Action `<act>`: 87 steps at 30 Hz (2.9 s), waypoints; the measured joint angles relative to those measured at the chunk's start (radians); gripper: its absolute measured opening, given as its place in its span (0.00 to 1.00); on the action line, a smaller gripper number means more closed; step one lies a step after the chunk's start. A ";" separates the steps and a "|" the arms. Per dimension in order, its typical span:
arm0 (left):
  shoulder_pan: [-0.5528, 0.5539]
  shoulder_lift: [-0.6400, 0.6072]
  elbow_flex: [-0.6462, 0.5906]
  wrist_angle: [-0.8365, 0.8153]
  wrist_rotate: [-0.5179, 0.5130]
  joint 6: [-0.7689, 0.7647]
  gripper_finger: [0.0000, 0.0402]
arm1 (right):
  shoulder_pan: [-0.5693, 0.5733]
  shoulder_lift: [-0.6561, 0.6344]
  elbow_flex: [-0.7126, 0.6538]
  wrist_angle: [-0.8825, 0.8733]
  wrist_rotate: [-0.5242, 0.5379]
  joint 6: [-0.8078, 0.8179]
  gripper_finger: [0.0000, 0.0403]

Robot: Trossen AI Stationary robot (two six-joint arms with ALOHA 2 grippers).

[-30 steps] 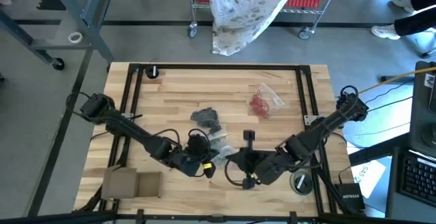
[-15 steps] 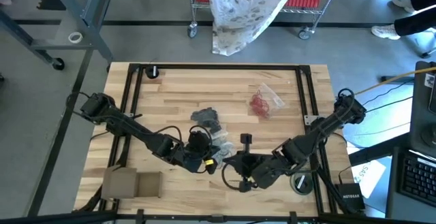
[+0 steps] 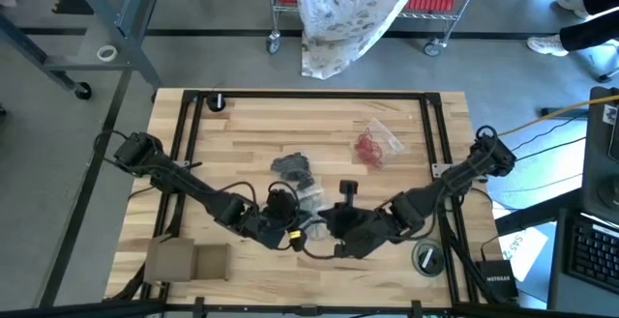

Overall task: Sort rubber bands
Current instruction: Put the blue rubber band into the transparent zip lock bag

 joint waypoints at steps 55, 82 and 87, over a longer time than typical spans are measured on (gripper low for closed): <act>0.015 -0.295 -0.001 -0.508 -0.031 0.040 0.00 | -0.099 0.290 -0.504 0.747 -0.233 0.373 0.33; -0.013 -0.258 0.000 -0.454 -0.031 0.029 0.00 | 0.052 0.064 -0.508 0.593 -0.169 0.191 0.00; -0.013 -0.178 0.000 -0.374 -0.022 0.042 0.00 | 0.069 -0.061 -0.507 0.605 -0.164 0.184 0.00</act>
